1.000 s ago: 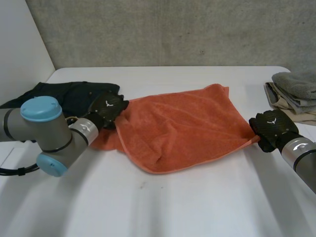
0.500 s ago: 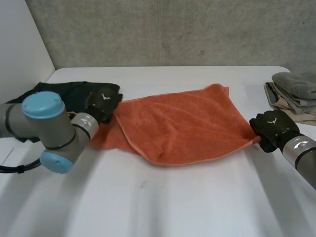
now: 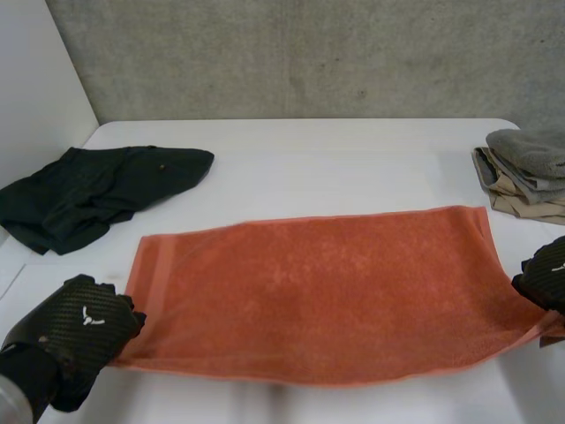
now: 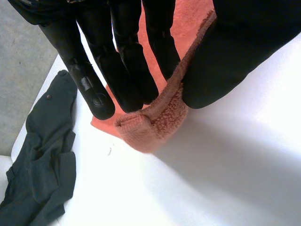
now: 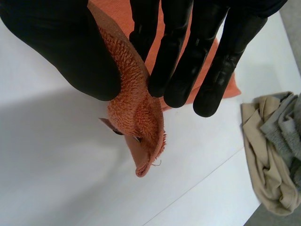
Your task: Fold the laundry.
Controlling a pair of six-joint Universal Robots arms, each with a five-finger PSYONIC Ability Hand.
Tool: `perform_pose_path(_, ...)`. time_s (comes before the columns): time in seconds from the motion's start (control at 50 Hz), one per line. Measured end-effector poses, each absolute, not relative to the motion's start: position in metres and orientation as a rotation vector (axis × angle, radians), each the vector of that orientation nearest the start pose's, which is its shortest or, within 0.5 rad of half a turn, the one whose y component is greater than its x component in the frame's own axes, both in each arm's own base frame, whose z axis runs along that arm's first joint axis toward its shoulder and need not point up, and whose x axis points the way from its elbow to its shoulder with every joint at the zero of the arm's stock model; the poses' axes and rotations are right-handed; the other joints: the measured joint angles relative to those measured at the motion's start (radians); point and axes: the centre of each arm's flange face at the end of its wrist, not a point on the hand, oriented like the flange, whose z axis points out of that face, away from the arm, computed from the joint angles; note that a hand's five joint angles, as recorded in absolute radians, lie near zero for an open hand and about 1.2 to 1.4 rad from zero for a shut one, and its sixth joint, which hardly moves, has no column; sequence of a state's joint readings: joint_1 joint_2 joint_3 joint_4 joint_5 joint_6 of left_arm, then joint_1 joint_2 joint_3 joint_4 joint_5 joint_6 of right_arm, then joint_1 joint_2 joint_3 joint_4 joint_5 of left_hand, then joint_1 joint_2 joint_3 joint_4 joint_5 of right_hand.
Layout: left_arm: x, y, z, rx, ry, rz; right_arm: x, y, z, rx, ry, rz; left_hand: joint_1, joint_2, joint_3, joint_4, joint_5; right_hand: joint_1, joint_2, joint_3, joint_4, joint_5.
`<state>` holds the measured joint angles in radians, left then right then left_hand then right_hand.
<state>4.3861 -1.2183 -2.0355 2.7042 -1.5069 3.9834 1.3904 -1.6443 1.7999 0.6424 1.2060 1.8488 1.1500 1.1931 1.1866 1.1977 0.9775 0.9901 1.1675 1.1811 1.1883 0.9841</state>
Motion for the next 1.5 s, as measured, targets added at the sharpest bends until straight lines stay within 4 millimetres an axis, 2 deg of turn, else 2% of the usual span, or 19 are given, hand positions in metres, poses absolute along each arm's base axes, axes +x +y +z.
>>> perform_pose_path(0.1, -0.185, -0.119, 0.234, 1.447, 2.107, -1.453, 0.128, -0.224, 0.240, -1.830, 2.474, -1.388, 0.000, 0.000, 0.000, 0.000, 0.000, 0.000, 0.000, 0.000, 0.000, 0.000)
perform_pose_path(0.2, -0.197, -0.155, 0.220, 1.413, 2.075, -1.506, 0.129, -0.250, 0.220, -1.761, 2.465, -1.437, 0.000, 0.000, 0.000, 0.000, 0.000, 0.000, 0.000, 0.000, 0.000, 0.000)
perform_pose_path(0.34, -0.218, -0.234, 0.184, 1.309, 2.031, -1.535, 0.152, -0.300, 0.192, -1.710, 2.457, -1.577, 0.000, 0.000, 0.000, 0.000, 0.000, 0.000, 0.000, 0.000, 0.000, 0.000)
perform_pose_path(0.38, -0.223, -0.252, 0.180, 1.268, 2.011, -1.548, 0.160, -0.309, 0.191, -1.717, 2.438, -1.631, 0.000, 0.000, 0.000, 0.000, 0.000, 0.000, 0.000, 0.000, 0.000, 0.000)
perform_pose_path(0.42, -0.232, -0.284, 0.179, 1.186, 1.955, -1.597, 0.177, -0.327, 0.194, -1.733, 2.382, -1.755, 0.000, 0.000, 0.000, 0.000, 0.000, 0.000, 0.000, 0.000, 0.000, 0.000)
perform_pose_path(0.44, -0.233, -0.286, 0.179, 1.179, 1.950, -1.602, 0.179, -0.329, 0.194, -1.735, 2.374, -1.772, 0.000, 0.000, 0.000, 0.000, 0.000, 0.000, 0.000, 0.000, 0.000, 0.000)
perform_pose_path(0.48, -0.245, -0.315, 0.190, 1.086, 1.868, -1.696, 0.195, -0.347, 0.204, -1.732, 2.286, -1.949, 0.000, 0.000, 0.000, 0.000, 0.000, 0.000, 0.000, 0.000, 0.000, 0.000)
perform_pose_path(0.54, -0.255, -0.338, 0.210, 0.994, 1.775, -1.813, 0.206, -0.367, 0.222, -1.679, 2.176, -2.172, 0.000, 0.000, 0.000, 0.000, 0.000, 0.000, 0.000, 0.000, 0.000, 0.000)
perform_pose_path(0.6, -0.267, -0.367, 0.260, 0.810, 1.580, -2.049, 0.218, -0.393, 0.262, -1.491, 1.960, -2.550, 0.000, 0.002, 0.003, 0.001, 0.000, 0.000, 0.000, 0.000, 0.000, 0.000)
perform_pose_path(0.68, -0.272, -0.381, 0.317, 0.589, 1.357, -2.282, 0.219, -0.409, 0.310, -1.213, 1.712, -2.882, 0.000, 0.003, 0.004, 0.001, 0.000, 0.000, 0.000, 0.000, 0.000, 0.000)
perform_pose_path(0.78, -0.267, -0.376, 0.372, 0.361, 1.138, -2.465, 0.213, -0.409, 0.368, -0.868, 1.404, -3.150, 0.000, 0.004, 0.004, 0.004, 0.000, 0.000, 0.000, 0.000, 0.000, 0.000)
perform_pose_path(0.84, -0.261, -0.369, 0.381, 0.313, 1.107, -2.494, 0.211, -0.405, 0.379, -0.799, 1.340, -3.186, 0.000, 0.004, 0.004, 0.004, 0.000, 0.000, 0.000, 0.000, 0.000, 0.000)
perform_pose_path(0.9, -0.255, -0.362, 0.377, 0.304, 1.134, -2.497, 0.210, -0.402, 0.377, -0.790, 1.345, -3.176, 0.000, 0.004, 0.004, 0.004, 0.000, 0.000, 0.000, 0.005, 0.000, 0.000)
perform_pose_path(0.96, -0.250, -0.356, 0.358, 0.334, 1.213, -2.479, 0.210, -0.400, 0.361, -0.836, 1.408, -3.123, 0.000, 0.004, 0.004, 0.004, 0.000, 0.000, 0.000, 0.005, 0.000, 0.000)
perform_pose_path(1.06, -0.247, -0.341, 0.303, 0.471, 1.414, -2.407, 0.211, -0.395, 0.314, -0.970, 1.565, -2.958, 0.000, 0.004, 0.004, 0.004, 0.000, 0.000, 0.000, 0.005, 0.000, 0.000)
perform_pose_path(1.18, -0.247, -0.319, 0.235, 0.678, 1.626, -2.275, 0.214, -0.373, 0.238, -1.163, 1.759, -2.652, 0.000, 0.004, 0.005, 0.004, 0.000, 0.000, 0.000, 0.005, 0.000, 0.000)
perform_pose_path(1.3, -0.240, -0.294, 0.185, 0.828, 1.791, -2.103, 0.216, -0.342, 0.185, -1.301, 1.856, -2.386, 0.000, 0.005, 0.005, 0.004, 0.000, 0.000, 0.000, 0.005, 0.000, 0.000)
perform_pose_path(1.38, -0.230, -0.274, 0.171, 0.910, 1.864, -1.969, 0.208, -0.324, 0.168, -1.357, 1.966, -2.211, 0.000, 0.005, 0.005, 0.004, 0.000, 0.000, 0.000, 0.005, 0.000, 0.000)
perform_pose_path(1.5, -0.205, -0.221, 0.173, 1.110, 1.953, -1.661, 0.179, -0.288, 0.178, -1.502, 2.235, -1.856, 0.000, 0.005, 0.005, 0.004, 0.000, 0.000, 0.007, 0.005, 0.000, 0.000)
